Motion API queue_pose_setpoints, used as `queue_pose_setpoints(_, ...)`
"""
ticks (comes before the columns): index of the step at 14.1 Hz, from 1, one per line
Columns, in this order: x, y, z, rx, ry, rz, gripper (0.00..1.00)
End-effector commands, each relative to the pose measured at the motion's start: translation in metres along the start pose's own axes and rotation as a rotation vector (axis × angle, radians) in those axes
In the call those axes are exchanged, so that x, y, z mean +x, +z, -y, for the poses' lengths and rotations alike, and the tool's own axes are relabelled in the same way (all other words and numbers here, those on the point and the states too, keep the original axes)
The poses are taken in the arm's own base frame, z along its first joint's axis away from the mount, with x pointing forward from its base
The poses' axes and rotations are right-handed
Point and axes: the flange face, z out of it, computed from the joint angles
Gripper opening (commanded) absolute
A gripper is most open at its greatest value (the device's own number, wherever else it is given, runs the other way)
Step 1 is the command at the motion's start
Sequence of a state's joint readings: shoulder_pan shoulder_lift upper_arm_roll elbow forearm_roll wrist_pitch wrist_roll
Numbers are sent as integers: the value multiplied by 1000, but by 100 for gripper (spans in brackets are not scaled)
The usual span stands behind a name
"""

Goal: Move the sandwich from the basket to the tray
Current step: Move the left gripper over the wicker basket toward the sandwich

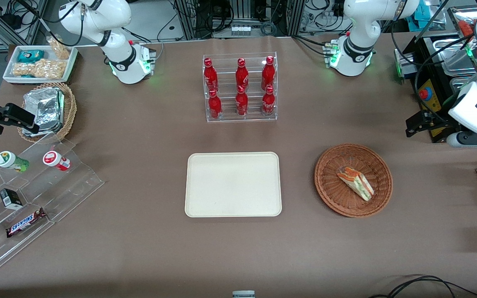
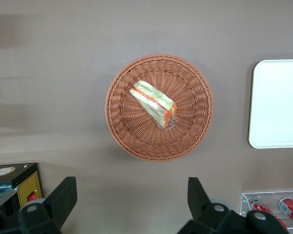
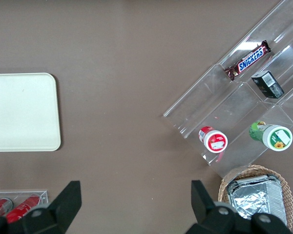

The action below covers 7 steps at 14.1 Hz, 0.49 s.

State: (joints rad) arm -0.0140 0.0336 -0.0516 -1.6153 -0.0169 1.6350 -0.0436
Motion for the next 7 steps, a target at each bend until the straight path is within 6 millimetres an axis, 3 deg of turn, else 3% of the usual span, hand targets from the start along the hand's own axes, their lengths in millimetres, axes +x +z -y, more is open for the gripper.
queue_pose_setpoints(1, 4, -4, 2, -16, 11, -7, 100)
queue_pose_setpoints(7, 3, 3, 0, -8, 13, 11, 100)
